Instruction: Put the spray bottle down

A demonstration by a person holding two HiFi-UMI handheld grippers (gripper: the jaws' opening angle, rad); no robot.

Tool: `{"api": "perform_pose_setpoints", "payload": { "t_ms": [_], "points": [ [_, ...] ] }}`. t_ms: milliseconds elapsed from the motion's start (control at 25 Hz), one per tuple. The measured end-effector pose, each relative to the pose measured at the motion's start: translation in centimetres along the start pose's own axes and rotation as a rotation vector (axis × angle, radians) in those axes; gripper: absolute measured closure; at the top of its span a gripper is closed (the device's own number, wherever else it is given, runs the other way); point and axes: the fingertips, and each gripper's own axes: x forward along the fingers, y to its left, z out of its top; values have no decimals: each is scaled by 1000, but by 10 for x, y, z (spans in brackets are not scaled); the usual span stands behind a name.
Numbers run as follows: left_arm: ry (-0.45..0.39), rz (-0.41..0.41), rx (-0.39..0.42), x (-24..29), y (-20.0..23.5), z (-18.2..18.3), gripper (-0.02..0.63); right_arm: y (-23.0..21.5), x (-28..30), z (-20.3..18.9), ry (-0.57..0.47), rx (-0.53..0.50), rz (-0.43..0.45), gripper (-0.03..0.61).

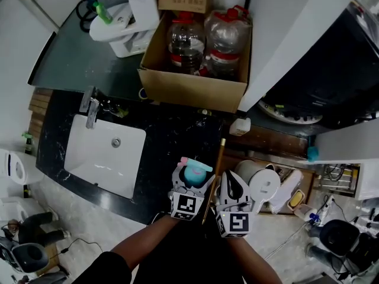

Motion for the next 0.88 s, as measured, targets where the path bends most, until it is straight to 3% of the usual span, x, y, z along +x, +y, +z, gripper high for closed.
{"api": "perform_pose_setpoints", "payload": {
  "t_ms": [360,880],
  "points": [
    [58,4,16,-4,-5,-15,169,9,-15,-10,16,31,4,563],
    [102,-57,17,0,-12,-20,168,9,-29,-12,9,40,-17,563]
  ]
}}
